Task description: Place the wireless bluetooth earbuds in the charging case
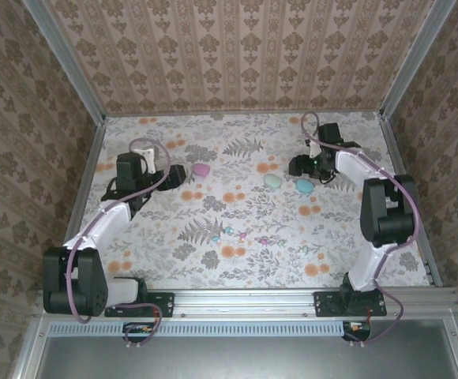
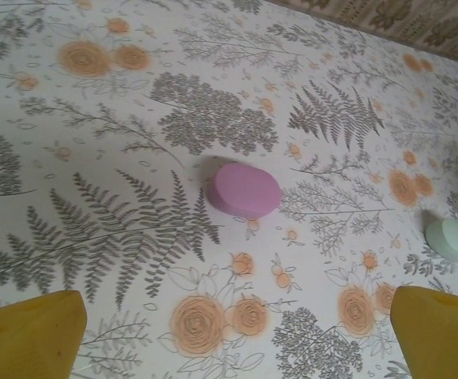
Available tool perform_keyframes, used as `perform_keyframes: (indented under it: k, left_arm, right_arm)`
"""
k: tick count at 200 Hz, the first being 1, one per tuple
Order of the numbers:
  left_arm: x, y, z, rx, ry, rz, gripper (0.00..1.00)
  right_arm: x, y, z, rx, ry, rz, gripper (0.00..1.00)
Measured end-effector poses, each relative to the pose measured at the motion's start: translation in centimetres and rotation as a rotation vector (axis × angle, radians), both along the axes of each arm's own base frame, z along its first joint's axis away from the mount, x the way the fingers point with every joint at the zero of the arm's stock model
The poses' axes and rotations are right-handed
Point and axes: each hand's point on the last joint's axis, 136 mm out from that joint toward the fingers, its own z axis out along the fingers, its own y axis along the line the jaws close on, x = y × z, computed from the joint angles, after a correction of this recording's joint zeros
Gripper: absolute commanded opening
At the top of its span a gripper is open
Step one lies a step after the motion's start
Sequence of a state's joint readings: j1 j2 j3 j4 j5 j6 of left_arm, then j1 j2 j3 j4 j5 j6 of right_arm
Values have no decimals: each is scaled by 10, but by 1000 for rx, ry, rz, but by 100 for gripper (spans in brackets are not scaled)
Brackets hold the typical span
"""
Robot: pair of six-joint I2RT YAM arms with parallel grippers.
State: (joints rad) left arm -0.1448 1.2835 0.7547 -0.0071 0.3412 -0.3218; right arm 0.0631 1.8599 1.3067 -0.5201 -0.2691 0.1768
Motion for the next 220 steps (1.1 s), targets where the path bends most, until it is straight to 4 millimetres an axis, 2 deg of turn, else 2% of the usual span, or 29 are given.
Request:
perform_keyframes:
  k: [31, 60, 98, 153, 186, 206, 220]
  left_arm:
    - [4, -11, 5, -1, -4, -26, 100]
    - [5, -12, 4, 0, -1, -30, 100]
    - [5, -13, 0, 2, 9, -32, 100]
    - [5, -13, -3, 6, 18, -34, 100]
    - [5, -13, -3, 11, 16, -37, 100]
    - [5, -13, -4, 13, 18, -38, 100]
    - [5, -12, -5, 17, 20, -36, 100]
  right_arm:
    - [-5, -5, -21, -25, 68, 27, 78]
    - [-8, -7, -20, -34, 80, 55, 78]
    - [-16, 1, -20, 2, 101, 96, 76]
    - [-30, 1, -31, -6, 148, 109, 77]
    - [-28, 0, -21, -74, 112, 114, 77]
    - [-22, 14, -9, -99, 64, 165, 77]
    - [-15, 31, 0, -116, 16, 232, 76]
